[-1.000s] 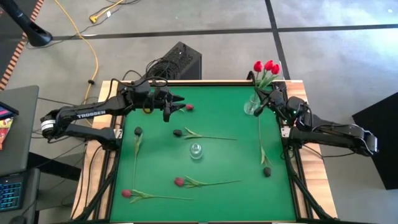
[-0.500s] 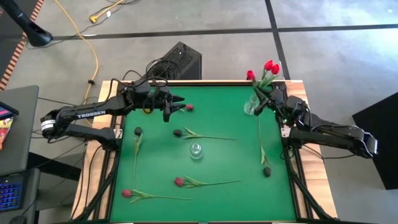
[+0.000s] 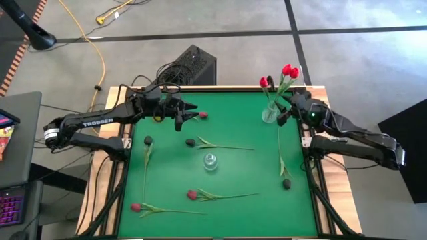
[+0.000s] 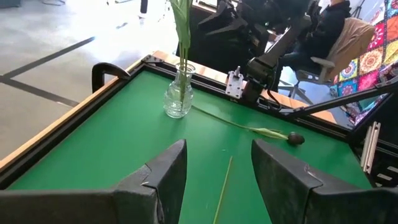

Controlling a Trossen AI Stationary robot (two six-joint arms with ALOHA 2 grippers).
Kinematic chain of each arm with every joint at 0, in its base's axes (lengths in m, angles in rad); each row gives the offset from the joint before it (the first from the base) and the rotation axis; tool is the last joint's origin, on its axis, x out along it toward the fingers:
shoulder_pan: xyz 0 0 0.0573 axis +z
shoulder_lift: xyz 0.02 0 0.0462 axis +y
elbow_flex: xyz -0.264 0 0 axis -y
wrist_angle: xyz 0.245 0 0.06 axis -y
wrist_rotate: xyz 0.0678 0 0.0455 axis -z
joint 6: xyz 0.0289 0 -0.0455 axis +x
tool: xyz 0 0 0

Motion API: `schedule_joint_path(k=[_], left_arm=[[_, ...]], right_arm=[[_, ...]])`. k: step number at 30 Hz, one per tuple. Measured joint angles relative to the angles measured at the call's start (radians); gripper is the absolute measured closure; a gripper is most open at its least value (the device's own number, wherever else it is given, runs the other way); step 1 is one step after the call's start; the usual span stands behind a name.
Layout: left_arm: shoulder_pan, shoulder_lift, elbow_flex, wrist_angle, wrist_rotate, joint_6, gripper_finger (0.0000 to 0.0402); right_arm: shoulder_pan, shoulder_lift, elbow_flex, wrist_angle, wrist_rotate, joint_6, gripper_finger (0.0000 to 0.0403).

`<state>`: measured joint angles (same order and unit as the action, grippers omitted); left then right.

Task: Sort flowers into vase by color
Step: Put the red tulip into the right transparent vase, then put the left black tulip into the yellow vase

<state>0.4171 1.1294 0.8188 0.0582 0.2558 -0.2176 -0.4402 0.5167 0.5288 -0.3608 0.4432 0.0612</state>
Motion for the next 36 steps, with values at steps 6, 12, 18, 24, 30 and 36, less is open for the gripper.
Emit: schedule_joint_path(k=[6,12,18,24,30,36], left_arm=[[0.0,0.0,0.0,-0.03,0.105,0.004,0.0233],[-0.02,0.0,0.0,-0.111,0.297,0.01,0.0233],[-0.118,0.022,0.0,-0.211,0.233,0.146,0.0233],[-0.221,0.098,0.001,-0.221,0.101,0.257,0.0233],[-0.247,0.18,0.001,-0.221,-0.015,0.288,0.0233],[-0.247,0.267,0.001,-0.206,-0.038,0.297,0.0233]], right_arm=[[0.036,0.0,0.09,-0.153,-0.161,0.037,0.017],[0.113,0.002,0.135,-0.174,-0.338,0.097,0.0177],[0.254,0.022,0.136,-0.178,-0.366,0.099,0.0184],[0.393,0.096,0.136,-0.139,-0.365,0.106,0.0195],[0.488,0.186,0.136,-0.092,-0.341,0.116,0.0206],[0.534,0.267,0.136,-0.061,-0.339,0.147,0.0213]])
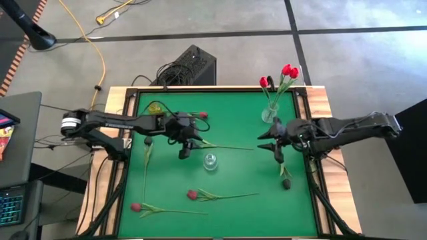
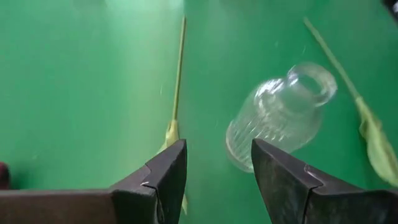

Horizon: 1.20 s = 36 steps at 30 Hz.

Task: Sort flowers into vase by color
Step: Put the left black tulip into the yellow vase

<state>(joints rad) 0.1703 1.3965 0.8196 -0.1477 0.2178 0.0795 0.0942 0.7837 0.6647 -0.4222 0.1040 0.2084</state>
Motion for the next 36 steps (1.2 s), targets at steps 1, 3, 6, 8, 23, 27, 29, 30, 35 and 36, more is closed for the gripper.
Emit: schedule_joint_path(k=[1,3,6,8,23,27,29,30,35,36], left_arm=[[0.0,0.018,0.0,0.01,-0.002,0.003,0.0233],[0.0,0.06,0.0,0.047,-0.014,0.006,0.0233],[0.0,0.127,0.0,0.098,-0.05,0.039,0.0233],[0.0,0.161,0.001,0.129,-0.077,0.068,0.0233],[0.001,0.207,0.137,-0.093,-0.187,0.189,0.0233],[0.003,0.145,0.167,-0.248,-0.263,0.188,0.0233],[0.007,0.103,0.167,-0.3,-0.287,0.177,0.0233],[0.01,0.08,0.166,-0.321,-0.29,0.164,0.0233],[0.023,-0.05,0.144,-0.476,-0.296,0.002,0.0233],[0.023,-0.077,0.143,-0.517,-0.302,-0.072,0.0233]], right_arm=[[0.004,0.013,0.0,0.007,0.0,0.001,0.0214],[0.013,0.039,0.0,0.018,0.0,0.002,0.0215],[0.018,0.073,0.0,0.022,0.001,0.002,0.0216],[0.017,0.093,0.0,0.021,0.001,0.004,0.0216],[0.017,0.258,0.0,0.067,0.003,0.004,0.0216],[0.017,0.304,0.0,0.083,0.003,0.003,0.0216],[0.017,0.326,0.0,0.104,0.003,0.003,0.0216],[0.017,0.339,0.0,0.115,0.003,0.002,0.0216],[0.017,0.388,0.0,0.164,0.003,0.002,0.0216],[0.017,0.395,0.0,0.173,0.003,0.002,0.0216]])
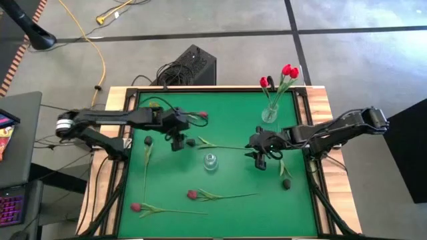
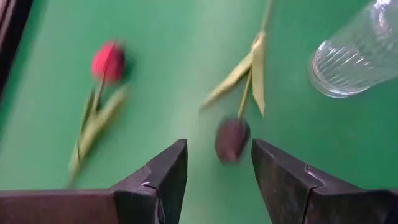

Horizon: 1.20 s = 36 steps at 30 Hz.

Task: Sort flowers into vase by color
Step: Put the left black tulip into the yellow vase

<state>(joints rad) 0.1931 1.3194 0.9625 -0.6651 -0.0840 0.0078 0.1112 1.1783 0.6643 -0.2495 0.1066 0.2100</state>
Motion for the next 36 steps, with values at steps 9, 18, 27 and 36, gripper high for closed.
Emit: schedule_joint_path(k=[9,18,27,36], left_arm=[[-0.057,-0.143,0.0,-0.48,-0.002,-0.719,0.0233],[-0.251,-0.142,-0.003,-0.655,-0.008,-1.113,0.0233],[-0.452,-0.142,-0.244,-0.494,0.143,-1.498,0.0233],[-0.553,-0.142,-0.425,-0.279,0.172,-1.701,0.0233]], right_arm=[[-0.002,0.018,0.0,0.081,0.0,-0.015,0.0216],[-0.002,0.019,0.0,0.127,0.0,-0.132,0.0216],[-0.002,0.019,0.0,0.133,0.0,-0.224,0.0216],[-0.041,0.019,0.0,0.167,-0.001,-0.271,0.0216]])
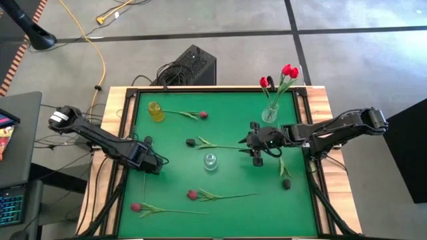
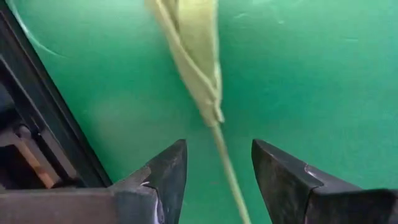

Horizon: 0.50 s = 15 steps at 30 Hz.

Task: Sort flowers into vase by color
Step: Put the left black tulip into the yellow vase

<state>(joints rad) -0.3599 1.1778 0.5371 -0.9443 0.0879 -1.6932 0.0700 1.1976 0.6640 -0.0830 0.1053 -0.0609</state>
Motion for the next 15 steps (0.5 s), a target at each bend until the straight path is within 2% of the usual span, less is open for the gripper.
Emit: schedule_joint_path(k=[10,15], left_arm=[[-0.015,-0.003,-0.068,0.096,-0.006,0.041,0.0235],[-0.015,-0.003,-0.069,0.105,-0.011,0.117,0.0279]], right_arm=[[-0.072,0.0,0.0,0.048,0.0,0.0,0.0216],[-0.091,0.0,0.0,0.086,0.0,0.0,0.0216]])
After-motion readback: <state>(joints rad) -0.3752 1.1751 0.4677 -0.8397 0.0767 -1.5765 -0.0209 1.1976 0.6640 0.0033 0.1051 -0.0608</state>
